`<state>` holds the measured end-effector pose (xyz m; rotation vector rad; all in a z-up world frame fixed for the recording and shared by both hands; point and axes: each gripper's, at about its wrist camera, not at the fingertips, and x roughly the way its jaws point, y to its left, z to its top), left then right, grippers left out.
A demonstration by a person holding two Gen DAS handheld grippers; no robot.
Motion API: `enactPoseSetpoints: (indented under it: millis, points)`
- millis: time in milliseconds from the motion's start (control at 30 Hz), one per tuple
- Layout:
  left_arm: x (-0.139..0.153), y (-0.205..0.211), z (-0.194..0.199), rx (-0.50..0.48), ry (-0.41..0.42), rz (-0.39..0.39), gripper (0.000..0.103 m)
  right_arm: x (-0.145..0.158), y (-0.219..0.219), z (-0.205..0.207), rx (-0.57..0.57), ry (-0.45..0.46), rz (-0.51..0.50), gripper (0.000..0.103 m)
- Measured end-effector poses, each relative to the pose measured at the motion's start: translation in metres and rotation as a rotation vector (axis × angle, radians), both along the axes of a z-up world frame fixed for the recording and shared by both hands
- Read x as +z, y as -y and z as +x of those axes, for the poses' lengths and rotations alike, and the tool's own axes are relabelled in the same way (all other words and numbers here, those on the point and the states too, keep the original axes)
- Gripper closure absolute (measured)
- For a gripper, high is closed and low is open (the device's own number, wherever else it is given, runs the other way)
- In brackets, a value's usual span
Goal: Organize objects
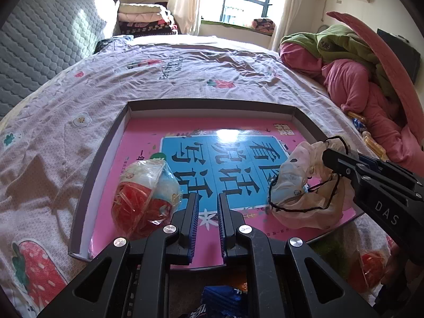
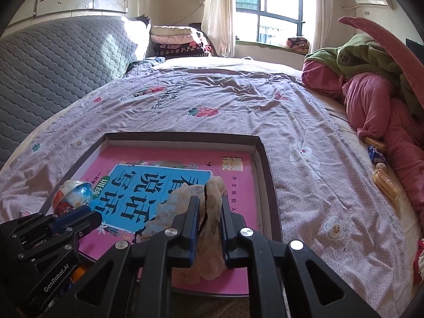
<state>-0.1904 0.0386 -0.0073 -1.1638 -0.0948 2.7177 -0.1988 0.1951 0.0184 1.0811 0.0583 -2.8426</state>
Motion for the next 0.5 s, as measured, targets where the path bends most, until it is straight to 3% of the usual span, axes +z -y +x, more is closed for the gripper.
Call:
enactPoseSetpoints:
  millis: [367, 433, 500]
  points:
    - [-0.006, -0.008, -0.014, -0.013, 0.051, -0.019, 0.08, 0.002, -0.005, -0.001, -0.021, 0.007, -0.011, 0.059]
    - [-0.007, -0.008, -0.014, -0.017, 0.059, -0.017, 0.076, 0.003, -0.005, -0.001, -0.022, 0.009, -0.012, 0.058]
    - [-0.006, -0.008, -0.014, -0.023, 0.073, -0.002, 0.066, 0.002, -0.005, -0.001, -0.025, 0.012, -0.008, 0.056]
